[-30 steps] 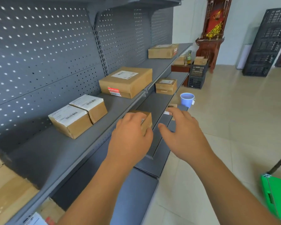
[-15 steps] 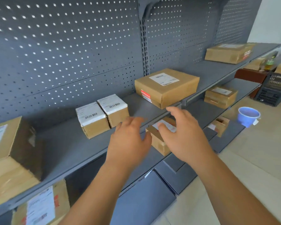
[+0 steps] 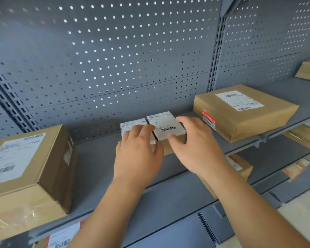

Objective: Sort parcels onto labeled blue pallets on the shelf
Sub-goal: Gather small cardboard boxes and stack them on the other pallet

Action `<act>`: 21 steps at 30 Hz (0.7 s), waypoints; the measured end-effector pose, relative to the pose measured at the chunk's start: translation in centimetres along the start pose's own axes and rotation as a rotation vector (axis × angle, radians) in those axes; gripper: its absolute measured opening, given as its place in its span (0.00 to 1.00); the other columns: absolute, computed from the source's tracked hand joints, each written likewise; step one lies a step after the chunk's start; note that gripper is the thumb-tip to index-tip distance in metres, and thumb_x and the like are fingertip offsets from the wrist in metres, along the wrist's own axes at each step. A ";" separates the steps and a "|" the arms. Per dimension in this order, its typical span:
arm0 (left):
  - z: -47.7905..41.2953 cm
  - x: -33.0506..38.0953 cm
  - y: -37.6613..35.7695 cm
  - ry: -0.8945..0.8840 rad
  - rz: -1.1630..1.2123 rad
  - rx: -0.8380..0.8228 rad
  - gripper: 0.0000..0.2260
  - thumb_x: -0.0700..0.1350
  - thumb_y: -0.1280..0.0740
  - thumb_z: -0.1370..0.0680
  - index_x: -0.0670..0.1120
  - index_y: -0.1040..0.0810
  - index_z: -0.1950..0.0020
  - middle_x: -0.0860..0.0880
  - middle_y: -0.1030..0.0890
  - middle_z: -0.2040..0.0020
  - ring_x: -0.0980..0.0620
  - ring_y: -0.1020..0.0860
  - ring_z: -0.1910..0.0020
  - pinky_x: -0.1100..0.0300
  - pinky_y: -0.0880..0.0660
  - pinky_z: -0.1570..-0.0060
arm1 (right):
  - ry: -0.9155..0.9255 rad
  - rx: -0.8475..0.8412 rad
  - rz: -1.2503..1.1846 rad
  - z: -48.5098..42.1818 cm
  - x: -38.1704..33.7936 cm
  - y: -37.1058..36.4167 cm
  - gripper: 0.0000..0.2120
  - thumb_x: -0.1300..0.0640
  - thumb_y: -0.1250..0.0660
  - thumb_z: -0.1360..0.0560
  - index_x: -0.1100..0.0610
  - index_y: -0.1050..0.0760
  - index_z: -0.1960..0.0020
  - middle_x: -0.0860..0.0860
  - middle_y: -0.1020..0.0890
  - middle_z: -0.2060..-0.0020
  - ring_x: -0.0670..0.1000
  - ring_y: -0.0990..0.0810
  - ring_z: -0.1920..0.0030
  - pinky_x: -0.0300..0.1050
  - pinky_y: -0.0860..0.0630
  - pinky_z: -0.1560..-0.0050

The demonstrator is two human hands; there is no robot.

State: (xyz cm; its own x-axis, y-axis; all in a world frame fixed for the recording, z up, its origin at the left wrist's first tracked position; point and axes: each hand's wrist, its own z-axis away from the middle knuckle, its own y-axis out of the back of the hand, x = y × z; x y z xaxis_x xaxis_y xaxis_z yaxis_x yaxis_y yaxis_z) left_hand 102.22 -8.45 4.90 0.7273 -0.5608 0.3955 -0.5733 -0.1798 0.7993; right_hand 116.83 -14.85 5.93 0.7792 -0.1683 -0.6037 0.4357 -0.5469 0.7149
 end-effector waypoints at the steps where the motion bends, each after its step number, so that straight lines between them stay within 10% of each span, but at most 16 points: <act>1: -0.4 -0.4 -0.2 0.010 -0.014 0.009 0.19 0.51 0.31 0.23 0.50 0.22 0.33 0.50 0.21 0.37 0.43 0.24 0.41 0.48 0.27 0.46 | 0.012 -0.003 0.006 -0.6 -0.1 -0.4 0.26 0.44 0.35 0.22 0.49 0.31 0.27 0.49 0.26 0.32 0.55 0.32 0.31 0.52 0.30 0.32; 21: -4.3 -0.3 -4.6 0.315 -0.259 -0.008 0.23 0.62 0.44 0.20 0.58 0.28 0.27 0.54 0.29 0.26 0.47 0.33 0.28 0.47 0.35 0.31 | 0.275 -0.273 0.187 -9.4 1.9 -4.2 0.21 0.46 0.42 0.19 0.48 0.31 0.27 0.46 0.32 0.24 0.54 0.35 0.25 0.56 0.31 0.34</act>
State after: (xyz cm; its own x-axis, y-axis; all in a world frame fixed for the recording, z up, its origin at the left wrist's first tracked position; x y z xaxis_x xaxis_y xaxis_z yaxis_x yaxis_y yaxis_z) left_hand 106.24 -4.03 3.08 0.9278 -0.2228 0.2992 -0.3544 -0.2758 0.8935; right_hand 120.76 -5.17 5.09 0.9313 0.0014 -0.3643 0.3497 -0.2840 0.8928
